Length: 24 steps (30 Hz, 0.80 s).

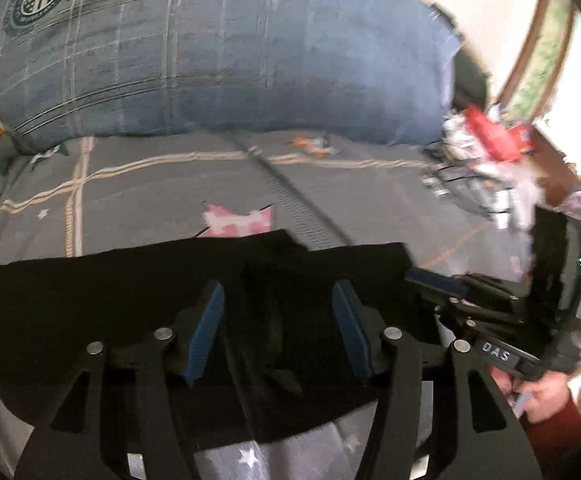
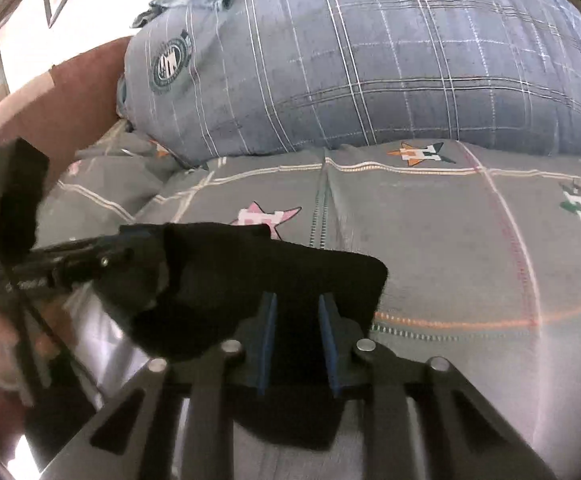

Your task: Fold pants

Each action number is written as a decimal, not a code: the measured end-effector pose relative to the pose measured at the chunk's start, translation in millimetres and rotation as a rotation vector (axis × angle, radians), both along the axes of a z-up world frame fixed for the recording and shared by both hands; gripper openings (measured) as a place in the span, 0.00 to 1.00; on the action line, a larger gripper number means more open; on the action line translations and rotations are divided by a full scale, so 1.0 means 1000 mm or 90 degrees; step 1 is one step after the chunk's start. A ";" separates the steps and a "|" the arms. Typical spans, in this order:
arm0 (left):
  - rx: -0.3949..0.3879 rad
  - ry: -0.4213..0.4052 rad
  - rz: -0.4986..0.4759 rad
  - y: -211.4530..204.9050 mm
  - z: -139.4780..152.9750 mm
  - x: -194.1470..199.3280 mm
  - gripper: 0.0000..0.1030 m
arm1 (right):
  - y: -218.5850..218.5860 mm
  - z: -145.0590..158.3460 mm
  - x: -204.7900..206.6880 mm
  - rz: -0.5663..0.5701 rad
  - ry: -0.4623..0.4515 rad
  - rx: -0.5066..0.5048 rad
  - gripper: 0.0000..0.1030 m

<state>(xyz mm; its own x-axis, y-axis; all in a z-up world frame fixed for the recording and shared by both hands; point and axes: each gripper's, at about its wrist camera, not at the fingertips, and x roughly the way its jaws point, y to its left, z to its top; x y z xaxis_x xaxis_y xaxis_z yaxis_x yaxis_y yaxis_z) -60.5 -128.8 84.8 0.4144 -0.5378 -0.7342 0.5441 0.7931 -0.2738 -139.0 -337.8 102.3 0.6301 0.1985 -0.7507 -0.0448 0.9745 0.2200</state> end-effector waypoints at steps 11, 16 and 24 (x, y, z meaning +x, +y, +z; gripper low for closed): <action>0.019 0.048 0.041 0.006 -0.024 0.012 0.56 | 0.002 0.003 0.003 0.028 0.000 -0.018 0.24; 0.012 0.039 0.067 0.021 -0.019 0.009 0.60 | 0.002 0.014 -0.027 0.048 -0.008 -0.001 0.26; 0.021 0.050 0.093 0.025 -0.024 0.007 0.60 | 0.001 0.000 -0.036 0.028 0.009 0.021 0.29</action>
<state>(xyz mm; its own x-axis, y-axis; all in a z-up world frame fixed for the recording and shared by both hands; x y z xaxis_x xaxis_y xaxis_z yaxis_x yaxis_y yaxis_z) -53.8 -103.7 61.0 0.4275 -0.4511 -0.7834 0.4006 0.8714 -0.2831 -175.5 -336.6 102.2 0.6099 0.2500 -0.7520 -0.0838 0.9640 0.2525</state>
